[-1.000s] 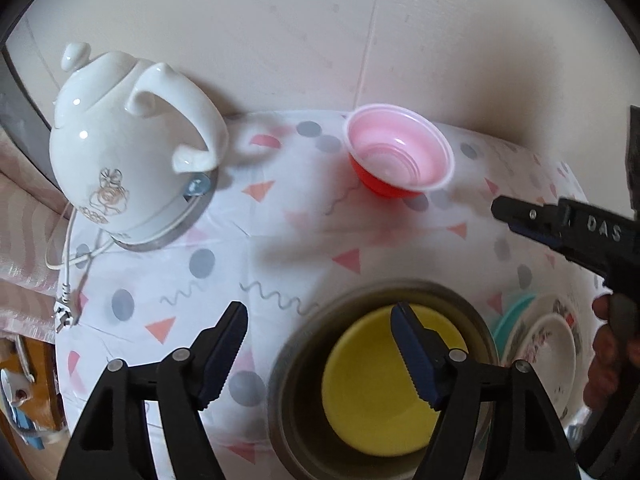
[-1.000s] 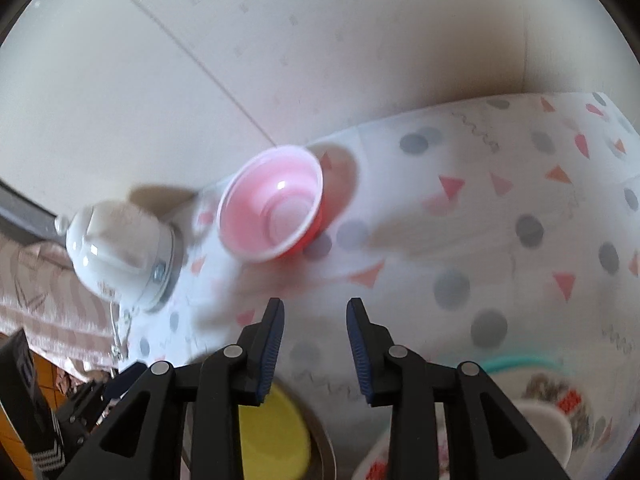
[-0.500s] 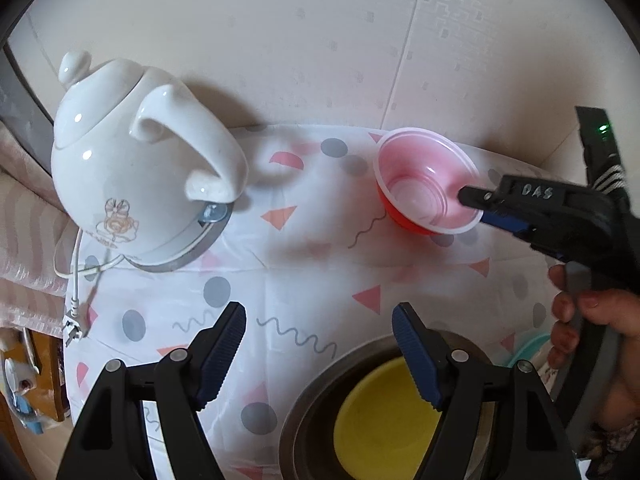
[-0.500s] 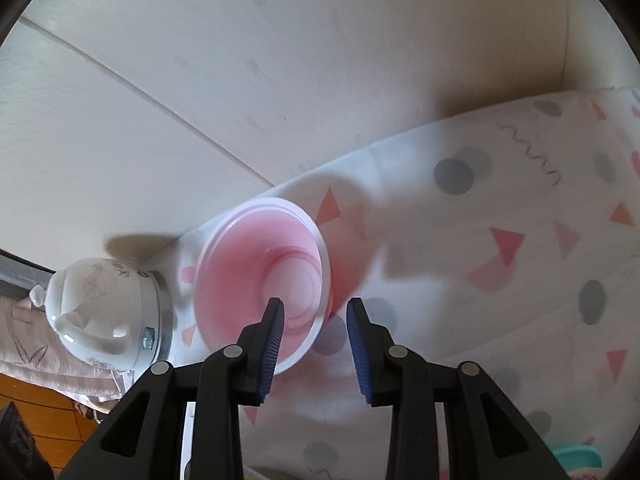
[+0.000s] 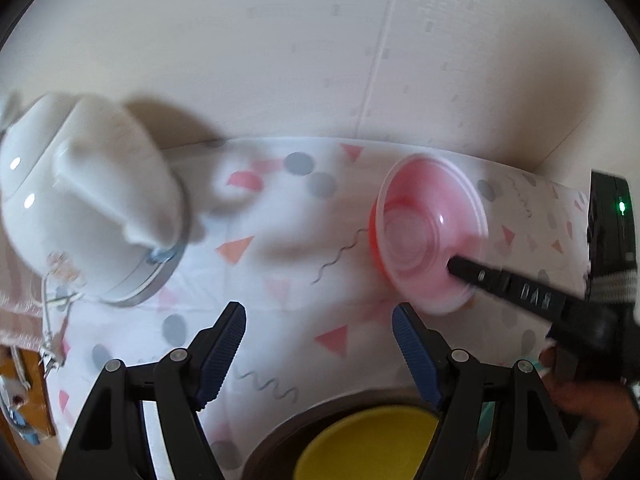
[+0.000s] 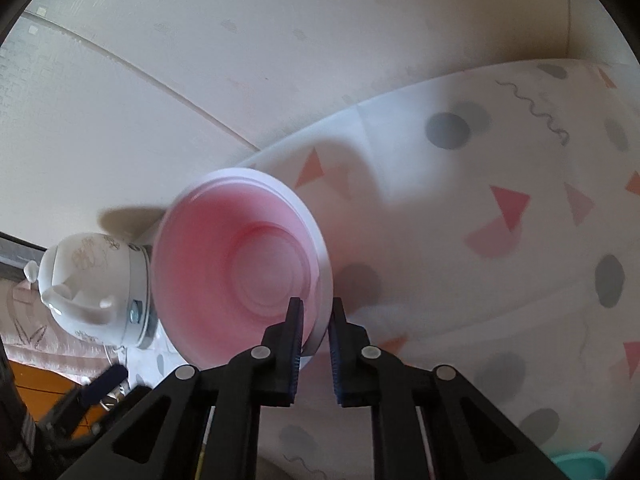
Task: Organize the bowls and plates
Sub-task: 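Close the right gripper on the red-and-pink bowl rim, then carry the red-and-pink bowl over the yellow bowl with the right gripper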
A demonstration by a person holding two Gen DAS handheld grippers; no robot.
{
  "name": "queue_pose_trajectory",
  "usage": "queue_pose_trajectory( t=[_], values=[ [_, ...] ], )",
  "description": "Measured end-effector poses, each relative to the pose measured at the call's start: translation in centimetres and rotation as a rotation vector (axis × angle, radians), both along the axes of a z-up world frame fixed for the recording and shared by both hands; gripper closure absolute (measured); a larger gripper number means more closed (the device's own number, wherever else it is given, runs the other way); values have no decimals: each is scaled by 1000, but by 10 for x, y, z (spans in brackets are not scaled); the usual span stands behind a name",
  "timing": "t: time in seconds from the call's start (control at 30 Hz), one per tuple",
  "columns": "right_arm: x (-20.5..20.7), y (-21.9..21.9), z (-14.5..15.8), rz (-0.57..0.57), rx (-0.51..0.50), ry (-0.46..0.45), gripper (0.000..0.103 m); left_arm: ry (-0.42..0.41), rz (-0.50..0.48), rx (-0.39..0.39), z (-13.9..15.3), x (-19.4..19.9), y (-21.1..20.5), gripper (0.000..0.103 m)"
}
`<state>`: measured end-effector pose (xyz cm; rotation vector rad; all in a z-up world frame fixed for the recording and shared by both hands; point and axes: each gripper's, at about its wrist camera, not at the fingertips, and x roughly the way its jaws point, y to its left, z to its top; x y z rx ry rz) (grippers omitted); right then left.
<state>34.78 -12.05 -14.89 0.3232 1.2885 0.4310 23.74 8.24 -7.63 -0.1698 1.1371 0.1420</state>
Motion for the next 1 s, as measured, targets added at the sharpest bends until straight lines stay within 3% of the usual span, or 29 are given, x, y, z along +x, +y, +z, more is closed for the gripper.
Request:
queue_pose_trajectory(
  t=[0.3,0.37,0.43,0.53,0.6,1.0],
  values=[
    [-10,-14,-5,-12,-2,14,91,40,-66,1,-18,38,-21,29],
    [-10,-16,-6,-18,-1,15,91,42,-76,11,-22,42,-23,40],
    [-12,-17,-9,-20,-4,13,91,50,-97,4,-25,46,-25,67],
    [-14,-15,-9,-20,2,14,91,62,-124,-9,-30,48,-28,85],
    [-15,-14,-10,-24,-3,13,91,57,-135,-8,-29,47,-30,91],
    [-26,-15,10,-83,40,-36,95,9,-157,-29,-12,32,-31,95]
  ],
)
